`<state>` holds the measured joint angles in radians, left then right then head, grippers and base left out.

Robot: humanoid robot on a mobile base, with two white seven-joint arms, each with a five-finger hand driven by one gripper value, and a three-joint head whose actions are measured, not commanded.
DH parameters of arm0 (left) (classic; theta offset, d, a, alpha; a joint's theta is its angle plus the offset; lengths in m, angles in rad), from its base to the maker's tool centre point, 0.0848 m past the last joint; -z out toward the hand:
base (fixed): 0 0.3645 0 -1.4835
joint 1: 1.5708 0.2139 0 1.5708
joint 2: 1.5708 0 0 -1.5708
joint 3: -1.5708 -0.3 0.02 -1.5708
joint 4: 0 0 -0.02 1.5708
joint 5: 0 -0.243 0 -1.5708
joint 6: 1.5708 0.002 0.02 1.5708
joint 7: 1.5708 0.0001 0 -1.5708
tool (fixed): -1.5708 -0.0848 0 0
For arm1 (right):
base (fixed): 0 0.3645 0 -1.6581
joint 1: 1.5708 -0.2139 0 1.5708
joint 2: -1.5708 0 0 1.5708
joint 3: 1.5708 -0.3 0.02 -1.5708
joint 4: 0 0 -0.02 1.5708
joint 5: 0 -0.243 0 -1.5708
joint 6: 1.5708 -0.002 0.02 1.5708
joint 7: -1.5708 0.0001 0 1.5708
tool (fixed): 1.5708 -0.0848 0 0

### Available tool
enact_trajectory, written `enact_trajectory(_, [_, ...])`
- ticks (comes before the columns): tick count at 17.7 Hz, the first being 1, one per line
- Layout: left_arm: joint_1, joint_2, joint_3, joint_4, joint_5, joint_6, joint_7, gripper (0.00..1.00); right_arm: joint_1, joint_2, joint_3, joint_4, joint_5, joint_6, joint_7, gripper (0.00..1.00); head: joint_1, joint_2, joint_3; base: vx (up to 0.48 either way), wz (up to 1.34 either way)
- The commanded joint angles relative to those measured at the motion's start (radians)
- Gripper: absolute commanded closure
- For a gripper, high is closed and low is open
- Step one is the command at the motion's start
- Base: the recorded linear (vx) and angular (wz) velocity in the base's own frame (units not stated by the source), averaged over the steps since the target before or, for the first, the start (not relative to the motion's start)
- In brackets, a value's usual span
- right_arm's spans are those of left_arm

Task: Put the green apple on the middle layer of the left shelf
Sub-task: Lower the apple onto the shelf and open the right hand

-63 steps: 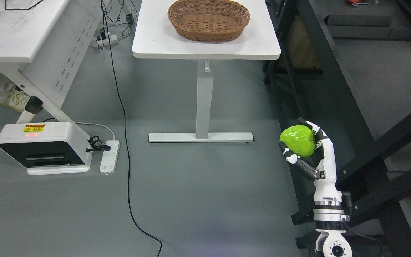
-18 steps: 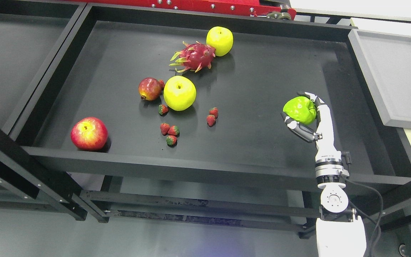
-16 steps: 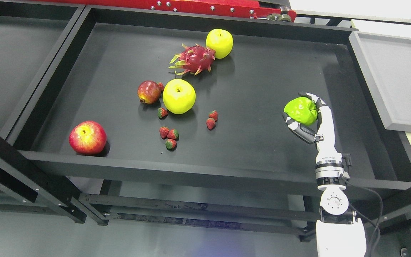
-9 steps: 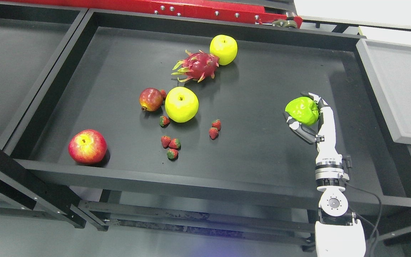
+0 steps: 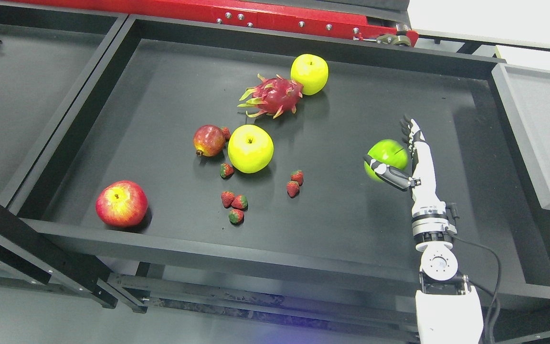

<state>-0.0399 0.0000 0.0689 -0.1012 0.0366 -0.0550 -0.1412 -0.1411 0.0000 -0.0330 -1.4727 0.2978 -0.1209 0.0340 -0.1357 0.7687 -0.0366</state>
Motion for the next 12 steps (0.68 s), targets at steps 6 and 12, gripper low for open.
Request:
enact_trajectory(6, [0.000,0.017,0.000,0.000,0.000,-0.003,0.000,0.00,0.132,-0.018,0.062,-0.066,-0.058,-0.089,-0.017,0.00,0.0000,0.000,0.000,0.021,0.02])
enact_trajectory(12, [0.000,0.017,0.000,0.000,0.000,-0.003,0.000,0.00,0.256,-0.018,0.062,-0.202,-0.114,-0.085,-0.029,0.00,0.0000,0.000,0.000,0.000,0.00])
